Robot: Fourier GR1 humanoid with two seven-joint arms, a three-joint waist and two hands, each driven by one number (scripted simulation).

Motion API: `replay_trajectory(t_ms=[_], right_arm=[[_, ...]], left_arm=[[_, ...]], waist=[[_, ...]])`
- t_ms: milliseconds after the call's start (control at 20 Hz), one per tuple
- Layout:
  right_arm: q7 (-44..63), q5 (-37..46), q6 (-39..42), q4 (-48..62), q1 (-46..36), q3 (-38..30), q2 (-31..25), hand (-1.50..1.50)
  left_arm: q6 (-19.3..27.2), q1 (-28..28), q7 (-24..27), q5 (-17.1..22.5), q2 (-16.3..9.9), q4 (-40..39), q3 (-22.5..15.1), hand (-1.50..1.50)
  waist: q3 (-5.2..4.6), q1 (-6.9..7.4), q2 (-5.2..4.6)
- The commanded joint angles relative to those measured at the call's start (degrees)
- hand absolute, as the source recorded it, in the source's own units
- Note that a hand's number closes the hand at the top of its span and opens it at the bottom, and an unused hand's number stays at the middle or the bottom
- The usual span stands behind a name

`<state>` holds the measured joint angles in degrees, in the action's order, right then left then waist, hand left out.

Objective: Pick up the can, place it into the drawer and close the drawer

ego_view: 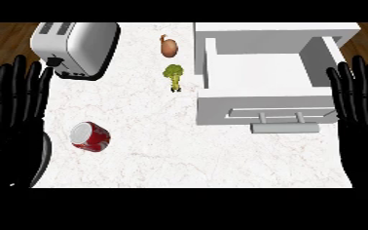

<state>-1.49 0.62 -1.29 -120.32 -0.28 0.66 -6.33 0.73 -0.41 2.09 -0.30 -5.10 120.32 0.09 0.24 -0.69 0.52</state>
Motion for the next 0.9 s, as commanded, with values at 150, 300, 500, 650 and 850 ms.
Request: replay_trajectory(t_ms=[150,300,500,650,850], right_arm=[[-0.85,-1.78,2.28,2.73,0.93,0.29,0.97,-1.5],[7.71,0.04,-4.24,4.17,5.01,-3.29,2.82,-1.5],[11.9,0.46,-4.54,-0.47,8.86,-4.18,1.81,-1.5],[15.74,-5.53,-1.51,-3.77,9.83,-9.16,-1.25,-1.5],[12.69,-4.74,-0.09,-5.25,13.96,-7.71,0.71,-1.5]], left_arm=[[-4.66,5.67,-0.31,5.48,-2.57,4.0,4.67,-1.5],[-1.54,10.51,-9.85,3.56,-3.22,-2.72,7.2,-1.5],[-0.59,12.41,-17.79,3.5,-3.67,4.17,6.65,-1.5],[-2.68,14.62,-18.01,6.67,-4.32,5.25,9.33,-1.5],[-5.52,20.71,-15.1,7.26,-2.23,7.87,10.5,-1.5]], waist=[[-0.25,0.96,-0.49],[-0.24,1.18,-1.04],[-0.2,0.65,-0.31],[-0.24,0.63,-0.38],[-0.26,0.79,-0.41]])
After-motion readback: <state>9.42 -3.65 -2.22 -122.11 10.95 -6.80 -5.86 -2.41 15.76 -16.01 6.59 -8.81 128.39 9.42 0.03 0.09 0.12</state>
